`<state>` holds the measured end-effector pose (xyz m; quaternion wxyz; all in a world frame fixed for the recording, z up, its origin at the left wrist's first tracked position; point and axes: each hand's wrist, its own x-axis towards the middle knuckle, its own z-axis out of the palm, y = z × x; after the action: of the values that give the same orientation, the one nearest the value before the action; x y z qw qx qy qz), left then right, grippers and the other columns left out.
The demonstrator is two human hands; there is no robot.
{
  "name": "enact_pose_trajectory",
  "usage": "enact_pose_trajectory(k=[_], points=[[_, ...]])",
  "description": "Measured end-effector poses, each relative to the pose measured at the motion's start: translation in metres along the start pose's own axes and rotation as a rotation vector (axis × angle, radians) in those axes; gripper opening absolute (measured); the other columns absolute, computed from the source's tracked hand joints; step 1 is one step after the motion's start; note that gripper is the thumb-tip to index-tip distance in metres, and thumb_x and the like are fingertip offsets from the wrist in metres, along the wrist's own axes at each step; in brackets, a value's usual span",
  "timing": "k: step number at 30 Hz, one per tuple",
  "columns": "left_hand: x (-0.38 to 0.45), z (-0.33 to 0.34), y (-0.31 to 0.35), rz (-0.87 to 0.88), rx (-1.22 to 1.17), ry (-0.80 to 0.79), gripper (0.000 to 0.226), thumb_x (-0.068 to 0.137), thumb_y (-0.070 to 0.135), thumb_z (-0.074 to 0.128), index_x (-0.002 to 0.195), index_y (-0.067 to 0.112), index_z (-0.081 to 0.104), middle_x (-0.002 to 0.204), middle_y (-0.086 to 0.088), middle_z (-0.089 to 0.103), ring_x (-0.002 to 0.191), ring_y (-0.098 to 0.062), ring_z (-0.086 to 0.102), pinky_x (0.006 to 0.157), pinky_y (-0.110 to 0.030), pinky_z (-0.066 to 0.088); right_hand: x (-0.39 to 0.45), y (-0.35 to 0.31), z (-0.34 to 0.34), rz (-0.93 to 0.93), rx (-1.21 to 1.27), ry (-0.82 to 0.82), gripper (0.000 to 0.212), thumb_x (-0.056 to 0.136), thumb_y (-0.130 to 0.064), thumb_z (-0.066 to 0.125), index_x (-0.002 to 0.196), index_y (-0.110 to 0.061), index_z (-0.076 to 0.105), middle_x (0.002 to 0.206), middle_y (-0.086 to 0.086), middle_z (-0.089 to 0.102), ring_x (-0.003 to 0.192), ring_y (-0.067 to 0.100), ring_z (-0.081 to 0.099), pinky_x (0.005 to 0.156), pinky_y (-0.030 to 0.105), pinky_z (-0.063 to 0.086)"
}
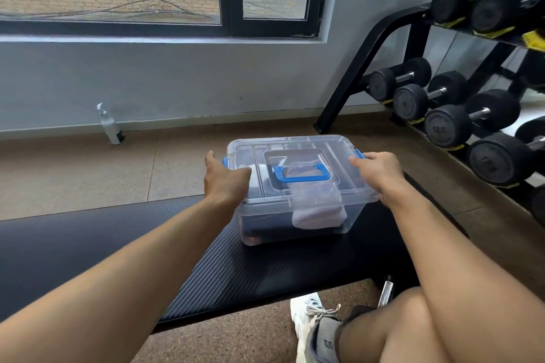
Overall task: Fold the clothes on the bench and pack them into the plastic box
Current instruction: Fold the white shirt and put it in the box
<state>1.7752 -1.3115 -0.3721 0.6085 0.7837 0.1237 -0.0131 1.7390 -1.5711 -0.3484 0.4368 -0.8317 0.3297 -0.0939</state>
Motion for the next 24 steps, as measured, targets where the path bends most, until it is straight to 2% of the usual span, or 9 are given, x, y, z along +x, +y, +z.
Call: enact_pose_trajectory(k=[3,5,9,11,12,14,17,22,24], points=[[0.006,0.004,0.0,-0.008,0.006,-0.029,0.083,0.089,0.012,0.064,0.157,0.023,0.018,0.142,-0.012,0.048,0.117,-0.03,0.056,0.099,-0.05,0.052,0.0,0.001,0.0,-0.038,-0.019,0.025,0.032,0.098,-0.032,0.061,0.125,-0.015,0.066,0.109,0.004,0.062,0.097,0.024,0.058,0.077,0.041,0.053],[0.007,0.008,0.0,0.011,0.025,-0.049,0.079,0.089,0.014,0.064,0.155,0.025,0.021,0.13,-0.006,0.052,0.113,-0.03,0.059,0.097,-0.051,0.053,0.003,0.003,0.0,-0.055,-0.024,0.05,0.026,0.098,-0.031,0.06,0.117,-0.016,0.068,0.108,0.007,0.064,0.095,0.025,0.06,0.087,0.049,0.056],[0.004,0.018,0.002,0.061,0.062,-0.096,0.065,0.094,0.013,0.059,0.15,0.027,0.029,0.111,0.003,0.052,0.107,-0.027,0.061,0.096,-0.05,0.054,0.006,0.006,-0.005,-0.061,-0.018,0.088,0.028,0.098,-0.028,0.06,0.122,-0.014,0.066,0.102,0.004,0.059,0.096,0.025,0.06,0.09,0.051,0.056],[-0.001,0.025,0.001,0.071,0.086,-0.137,0.065,0.093,0.019,0.057,0.15,0.027,0.027,0.119,0.0,0.056,0.111,-0.027,0.061,0.097,-0.05,0.054,0.009,0.008,-0.008,-0.053,-0.009,0.095,0.03,0.098,-0.027,0.06,0.125,-0.013,0.064,0.101,0.003,0.057,0.097,0.026,0.059,0.091,0.052,0.055],[-0.002,0.028,0.0,0.089,0.109,-0.159,0.072,0.088,0.025,0.057,0.152,0.029,0.024,0.132,-0.003,0.054,0.119,-0.027,0.058,0.1,-0.051,0.052,0.011,0.01,-0.01,-0.05,-0.01,0.101,0.03,0.098,-0.027,0.06,0.125,-0.013,0.064,0.099,0.003,0.056,0.097,0.026,0.059,0.092,0.052,0.055],[-0.003,0.035,-0.004,0.13,0.164,-0.197,0.086,0.073,0.038,0.058,0.151,0.037,0.022,0.154,-0.006,0.041,0.137,-0.028,0.046,0.108,-0.052,0.045,0.015,0.013,-0.013,-0.053,-0.02,0.113,0.031,0.098,-0.027,0.061,0.126,-0.014,0.064,0.1,0.003,0.057,0.099,0.026,0.058,0.092,0.053,0.055],[-0.007,0.041,-0.005,0.172,0.213,-0.246,0.102,0.064,0.046,0.066,0.153,0.034,0.018,0.162,-0.005,0.027,0.146,-0.028,0.034,0.115,-0.051,0.038,0.022,0.017,-0.021,-0.066,-0.049,0.141,0.037,0.097,-0.027,0.062,0.133,-0.017,0.063,0.121,0.007,0.063,0.108,0.027,0.059,0.094,0.051,0.054],[-0.014,0.049,-0.008,0.296,0.372,-0.378,0.111,0.086,0.045,0.069,0.159,0.019,-0.01,0.168,0.001,-0.013,0.155,-0.016,-0.007,0.126,-0.048,0.004,0.035,0.025,-0.033,-0.029,-0.079,0.207,0.04,0.096,-0.028,0.063,0.136,-0.021,0.06,0.135,0.008,0.062,0.118,0.03,0.059,0.093,0.05,0.053],[-0.013,0.053,-0.01,0.311,0.419,-0.388,0.11,0.089,0.049,0.064,0.158,0.018,-0.015,0.167,0.001,-0.019,0.153,-0.015,-0.015,0.126,-0.048,0.001,0.039,0.028,-0.035,-0.029,-0.094,0.217,0.041,0.097,-0.026,0.063,0.137,-0.019,0.06,0.136,0.009,0.061,0.12,0.03,0.058,0.094,0.048,0.052]])
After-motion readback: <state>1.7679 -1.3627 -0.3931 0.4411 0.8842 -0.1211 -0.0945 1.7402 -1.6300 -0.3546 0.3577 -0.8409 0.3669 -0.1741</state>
